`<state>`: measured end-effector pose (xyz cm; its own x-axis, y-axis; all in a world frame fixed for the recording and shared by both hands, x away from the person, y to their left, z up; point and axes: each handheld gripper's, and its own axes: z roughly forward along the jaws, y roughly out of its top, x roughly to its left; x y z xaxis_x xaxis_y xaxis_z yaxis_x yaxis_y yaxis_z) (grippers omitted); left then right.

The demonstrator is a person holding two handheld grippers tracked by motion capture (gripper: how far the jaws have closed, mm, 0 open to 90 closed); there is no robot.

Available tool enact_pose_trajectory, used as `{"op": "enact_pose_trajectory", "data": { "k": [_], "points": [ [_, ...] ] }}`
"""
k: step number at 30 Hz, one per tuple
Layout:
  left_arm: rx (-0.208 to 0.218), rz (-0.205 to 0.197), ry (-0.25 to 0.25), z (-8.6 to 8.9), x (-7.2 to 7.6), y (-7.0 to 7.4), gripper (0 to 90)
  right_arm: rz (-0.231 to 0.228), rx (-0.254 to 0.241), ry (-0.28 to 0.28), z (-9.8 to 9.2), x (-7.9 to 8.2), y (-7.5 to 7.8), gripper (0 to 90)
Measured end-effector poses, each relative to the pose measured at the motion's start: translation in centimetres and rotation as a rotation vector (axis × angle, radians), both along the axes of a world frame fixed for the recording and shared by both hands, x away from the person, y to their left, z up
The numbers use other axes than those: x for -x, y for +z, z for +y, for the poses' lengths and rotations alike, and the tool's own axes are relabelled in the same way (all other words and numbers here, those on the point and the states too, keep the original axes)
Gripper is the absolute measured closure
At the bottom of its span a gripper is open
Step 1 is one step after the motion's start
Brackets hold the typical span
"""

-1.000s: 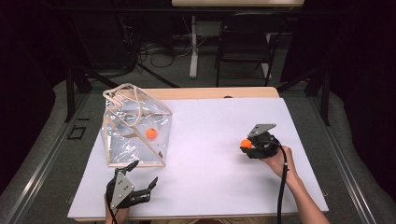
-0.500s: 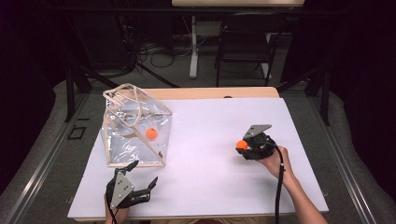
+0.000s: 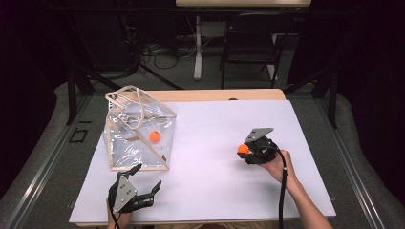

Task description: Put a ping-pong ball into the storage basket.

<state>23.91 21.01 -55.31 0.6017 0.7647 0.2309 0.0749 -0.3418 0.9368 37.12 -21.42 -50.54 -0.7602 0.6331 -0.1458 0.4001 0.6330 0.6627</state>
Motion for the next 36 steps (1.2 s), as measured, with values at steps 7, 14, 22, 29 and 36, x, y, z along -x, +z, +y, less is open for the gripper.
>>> {"op": "enact_pose_trajectory", "data": {
  "k": [7,14,22,29,36],
  "points": [
    [0.001,0.0,0.0,0.0,0.0,0.0,15.6,0.003,0.003,0.014,0.6,0.1,-0.1,50.5],
    [0.002,0.0,0.0,0.0,0.0,0.0,15.6,0.003,0.003,0.023,1.1,0.1,-0.2,50.5],
    [0.002,0.001,-0.001,0.0,0.0,0.0,15.6,0.003,0.004,0.035,1.6,0.2,-0.2,50.5],
    [0.005,0.004,-0.002,-0.1,0.0,-0.1,15.6,0.006,0.002,0.045,2.2,0.2,-0.2,50.5],
    [0.006,0.005,-0.002,-0.1,-0.1,-0.1,15.6,-0.002,-0.009,0.058,2.9,0.2,0.2,50.5]
  ]
}}
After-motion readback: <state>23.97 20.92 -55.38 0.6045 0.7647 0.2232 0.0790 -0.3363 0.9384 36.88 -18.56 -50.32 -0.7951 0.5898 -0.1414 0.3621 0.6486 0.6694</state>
